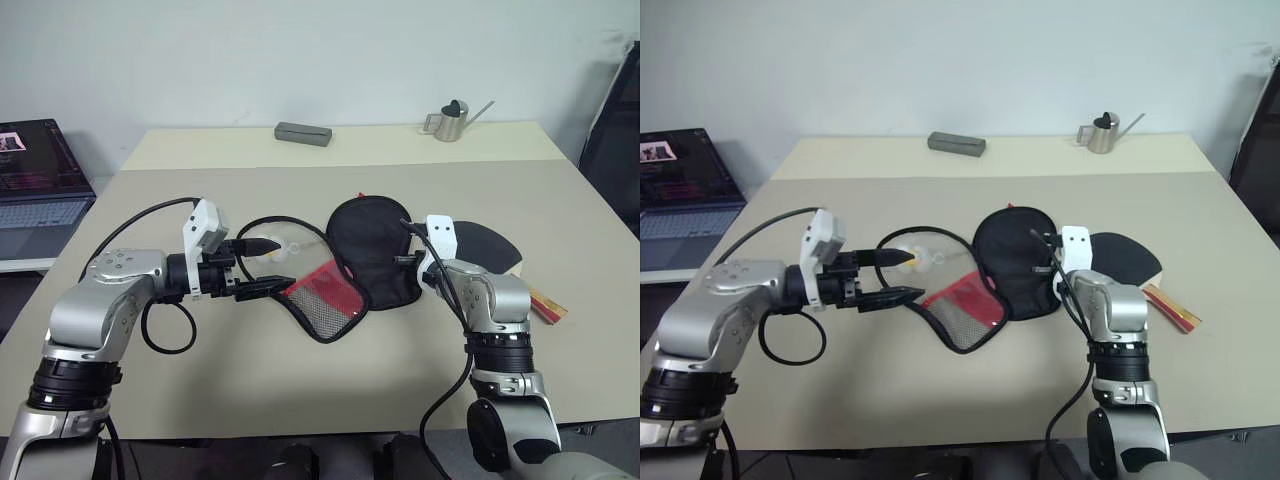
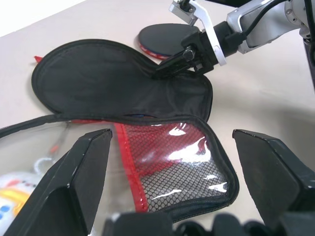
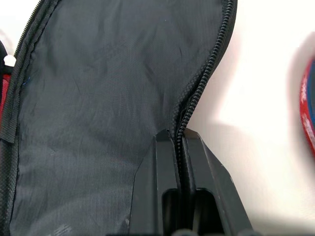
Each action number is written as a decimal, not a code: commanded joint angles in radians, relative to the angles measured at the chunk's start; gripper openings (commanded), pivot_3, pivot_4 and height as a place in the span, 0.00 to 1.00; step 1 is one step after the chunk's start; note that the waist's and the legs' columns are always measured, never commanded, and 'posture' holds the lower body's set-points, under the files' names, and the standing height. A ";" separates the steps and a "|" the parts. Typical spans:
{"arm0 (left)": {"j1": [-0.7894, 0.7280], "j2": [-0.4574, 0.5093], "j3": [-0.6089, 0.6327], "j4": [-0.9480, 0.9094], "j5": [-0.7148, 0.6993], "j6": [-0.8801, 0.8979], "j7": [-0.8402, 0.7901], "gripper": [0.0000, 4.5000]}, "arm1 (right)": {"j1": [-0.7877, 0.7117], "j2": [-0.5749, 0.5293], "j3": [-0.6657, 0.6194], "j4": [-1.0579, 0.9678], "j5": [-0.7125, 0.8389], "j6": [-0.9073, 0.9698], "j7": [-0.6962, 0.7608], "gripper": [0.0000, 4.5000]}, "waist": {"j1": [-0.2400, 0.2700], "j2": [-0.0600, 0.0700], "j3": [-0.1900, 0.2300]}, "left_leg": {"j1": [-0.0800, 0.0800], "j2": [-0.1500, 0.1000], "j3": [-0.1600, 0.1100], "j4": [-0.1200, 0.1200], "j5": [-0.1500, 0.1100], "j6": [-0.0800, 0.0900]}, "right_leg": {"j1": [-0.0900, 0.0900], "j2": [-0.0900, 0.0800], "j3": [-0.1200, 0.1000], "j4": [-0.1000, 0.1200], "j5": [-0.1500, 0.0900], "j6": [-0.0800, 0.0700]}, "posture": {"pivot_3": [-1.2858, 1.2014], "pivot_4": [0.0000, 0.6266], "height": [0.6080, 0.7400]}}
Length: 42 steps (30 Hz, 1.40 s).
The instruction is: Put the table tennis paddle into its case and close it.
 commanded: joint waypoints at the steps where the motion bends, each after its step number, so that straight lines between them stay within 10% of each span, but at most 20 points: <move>1: -0.032 -0.001 -0.006 0.005 0.003 -0.024 -0.017 0.95 | 0.015 0.020 -0.026 -0.089 0.014 0.037 -0.035 0.01 | 0.000 0.000 0.000 | 0.000 0.000 0.000 0.000 0.000 0.000 | 0.000 0.000 0.000 0.000 0.000 0.000 | 0.52 0.24 1.00; 14: -0.032 -0.006 -0.015 0.006 0.009 -0.031 -0.022 0.95 | 0.052 0.025 -0.018 -0.069 0.001 -0.004 -0.056 0.01 | 0.000 0.000 0.000 | 0.000 0.000 0.000 0.000 0.000 0.000 | 0.000 0.000 0.000 0.000 0.000 0.000 | 0.52 0.24 1.00; 28: -0.022 -0.010 -0.014 -0.007 0.012 -0.030 -0.016 0.95 | 0.073 -0.094 0.047 -0.126 -0.008 -0.166 0.011 0.97 | 0.004 0.000 0.000 | 0.000 0.000 0.000 0.001 0.000 0.000 | 0.000 0.000 0.000 0.000 0.001 0.000 | 0.52 0.24 1.00; 42: -0.047 -0.010 -0.019 -0.020 0.026 -0.068 -0.027 0.95 | 0.205 -0.376 -0.043 -0.240 0.089 -0.408 0.310 0.99 | 0.019 0.000 0.000 | 0.000 0.000 0.001 0.001 0.000 0.000 | 0.001 0.001 0.000 -0.001 0.001 0.000 | 0.52 0.24 1.00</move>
